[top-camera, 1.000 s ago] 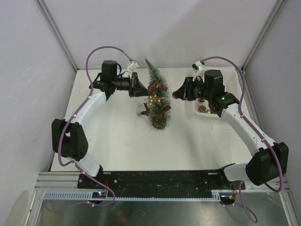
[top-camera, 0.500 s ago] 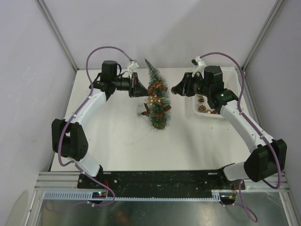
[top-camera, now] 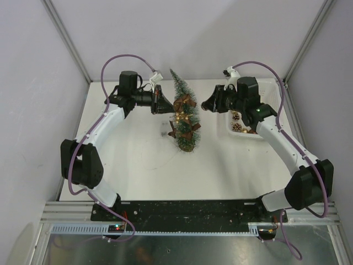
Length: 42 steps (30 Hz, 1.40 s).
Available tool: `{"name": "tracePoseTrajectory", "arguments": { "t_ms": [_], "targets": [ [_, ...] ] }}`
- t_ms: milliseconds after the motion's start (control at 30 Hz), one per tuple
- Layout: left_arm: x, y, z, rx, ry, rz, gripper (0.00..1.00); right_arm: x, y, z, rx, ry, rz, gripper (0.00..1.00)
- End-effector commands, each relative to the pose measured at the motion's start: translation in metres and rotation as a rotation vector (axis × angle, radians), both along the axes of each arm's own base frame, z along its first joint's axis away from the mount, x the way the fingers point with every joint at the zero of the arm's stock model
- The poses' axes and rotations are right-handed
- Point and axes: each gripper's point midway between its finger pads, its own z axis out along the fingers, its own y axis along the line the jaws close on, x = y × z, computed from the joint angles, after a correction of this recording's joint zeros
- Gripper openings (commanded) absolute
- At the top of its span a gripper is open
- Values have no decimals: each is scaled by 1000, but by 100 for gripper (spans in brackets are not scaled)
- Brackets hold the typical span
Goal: Decorate the small christmas tree
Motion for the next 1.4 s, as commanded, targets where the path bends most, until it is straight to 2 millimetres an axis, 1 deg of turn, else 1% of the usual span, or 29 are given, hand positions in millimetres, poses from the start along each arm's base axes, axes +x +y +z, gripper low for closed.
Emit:
{"name": "tracePoseTrajectory", "arguments": {
  "t_ms": [0, 333, 533, 633, 700, 900, 1000, 1167, 1367],
  "targets": [
    [-6, 2, 20, -30, -41, -17, 0, 10, 0, 14, -13, -56, -16, 14],
    [-6, 2, 20, -31, -42, -17, 0, 14, 1, 9, -14, -49, -22, 13],
    [-7, 3, 22, -31, -48, -16, 0, 16, 3, -3, -12, -25, -22, 12],
    [-8, 3, 21, -32, -47, -18, 0, 17, 5, -5, 0, -20, -20, 12],
    [-8, 3, 21, -32, -47, -19, 0, 17, 7, -3, 16, -24, -14, 12],
    [-7, 3, 22, -33, -46, -19, 0, 17, 18, 15, 85, -58, 18, 12],
    [-7, 3, 22, -33, -46, -18, 0, 17, 23, 18, 106, -63, 33, 12],
    [-7, 3, 23, -33, -50, -17, 0, 17, 25, 9, 85, -45, 34, 12],
    [-6, 2, 24, -35, -48, -19, 0, 15, 20, -6, 28, -19, 19, 11]
  ]
}}
